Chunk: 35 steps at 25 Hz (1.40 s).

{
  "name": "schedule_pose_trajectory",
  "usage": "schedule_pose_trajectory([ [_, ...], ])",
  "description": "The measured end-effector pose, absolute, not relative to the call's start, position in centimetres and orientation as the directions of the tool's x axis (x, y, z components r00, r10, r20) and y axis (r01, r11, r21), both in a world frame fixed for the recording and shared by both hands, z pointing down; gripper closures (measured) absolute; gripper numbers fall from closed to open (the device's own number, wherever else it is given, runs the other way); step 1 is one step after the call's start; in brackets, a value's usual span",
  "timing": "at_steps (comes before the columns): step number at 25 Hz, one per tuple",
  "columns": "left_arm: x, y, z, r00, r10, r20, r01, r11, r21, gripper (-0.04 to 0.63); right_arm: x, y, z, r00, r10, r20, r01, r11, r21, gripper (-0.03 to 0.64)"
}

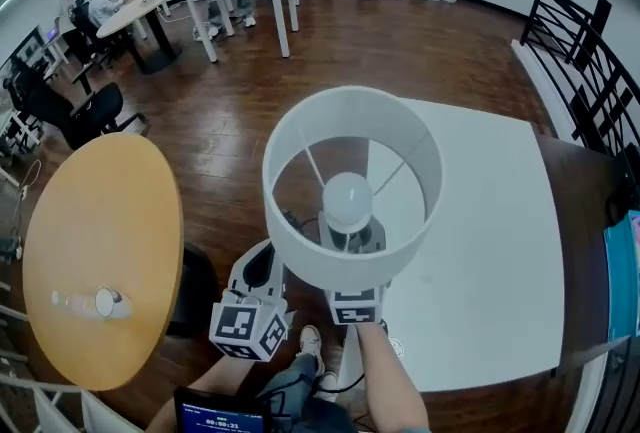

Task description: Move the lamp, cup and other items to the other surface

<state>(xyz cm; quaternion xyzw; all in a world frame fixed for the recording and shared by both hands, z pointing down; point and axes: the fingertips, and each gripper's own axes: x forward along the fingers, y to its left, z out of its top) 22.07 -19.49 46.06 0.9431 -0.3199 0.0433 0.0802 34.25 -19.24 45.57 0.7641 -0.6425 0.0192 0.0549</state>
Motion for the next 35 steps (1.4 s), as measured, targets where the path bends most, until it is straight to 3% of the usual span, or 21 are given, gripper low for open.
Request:
schedule_pose_trajectory([
  [2,19.5,-19.3,45.4,0.746,-0.654,0.129,-0.666,-0.736,0.121,0.58,31.5,-19.8,45.2,0.099,-0.989,0.106,-0.994,-0.094,0.052,0.445],
  [10,-1.6,-23.4,46.0,0.489,-0.865,0.11,-0.871,-0.477,0.118,0.58,9.7,-27.4,45.7,-0.223,-0.969,0.108,-0.972,0.229,0.049,0.445],
  [19,-15.5,-25.8,46.2,0.262,-0.959,0.108,-0.963,-0.251,0.1,0.58,-5.9,-31.9,46.5,-0.449,-0.885,0.118,-0.889,0.456,0.033,0.445],
  [25,-21.7,-27.5,46.3,0.184,-0.978,0.1,-0.981,-0.176,0.086,0.58,-13.8,-35.6,47.0,-0.551,-0.824,0.136,-0.83,0.558,0.017,0.445],
  [35,-25.1,-29.9,47.4,0.17,-0.979,0.108,-0.984,-0.164,0.065,0.58,-20.3,-41.5,50.4,-0.6,-0.77,0.215,-0.782,0.622,0.045,0.445],
])
